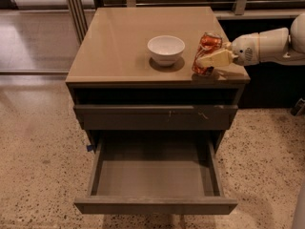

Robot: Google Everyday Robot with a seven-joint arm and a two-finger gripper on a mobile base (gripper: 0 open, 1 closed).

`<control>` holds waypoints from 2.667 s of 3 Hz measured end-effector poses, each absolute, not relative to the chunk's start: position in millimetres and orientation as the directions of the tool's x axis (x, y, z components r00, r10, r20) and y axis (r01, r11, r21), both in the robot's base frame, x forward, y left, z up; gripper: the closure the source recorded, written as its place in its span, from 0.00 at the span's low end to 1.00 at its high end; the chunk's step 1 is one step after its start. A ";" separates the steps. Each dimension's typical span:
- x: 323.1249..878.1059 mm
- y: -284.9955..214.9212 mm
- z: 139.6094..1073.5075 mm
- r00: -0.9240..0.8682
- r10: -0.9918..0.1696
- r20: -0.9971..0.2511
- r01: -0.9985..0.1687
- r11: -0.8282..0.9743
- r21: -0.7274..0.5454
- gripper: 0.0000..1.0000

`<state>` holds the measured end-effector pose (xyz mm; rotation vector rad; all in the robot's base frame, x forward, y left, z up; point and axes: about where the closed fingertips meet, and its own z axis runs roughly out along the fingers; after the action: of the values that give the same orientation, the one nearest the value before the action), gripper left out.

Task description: Place coke can into middle drawer

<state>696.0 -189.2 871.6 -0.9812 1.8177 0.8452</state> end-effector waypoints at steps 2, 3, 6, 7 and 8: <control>638.0 -198.9 904.7 -0.101 -0.222 -0.970 -0.842 0.539 -0.036 1.00; 613.2 -190.6 875.0 -0.072 -0.199 -0.977 -0.802 0.593 -0.061 1.00; 570.0 -125.9 705.0 -0.336 -0.198 -0.921 -0.807 0.565 0.172 1.00; 560.5 -125.3 688.1 -0.324 -0.228 -0.918 -0.781 0.612 0.124 1.00; 559.6 -132.9 672.7 -0.303 -0.277 -0.912 -0.749 0.661 0.048 1.00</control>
Offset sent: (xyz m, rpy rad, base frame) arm -0.1504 0.0582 -0.0967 0.0648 -0.1471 -0.0922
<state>559.6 -132.9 672.7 -0.8093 1.8720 0.5883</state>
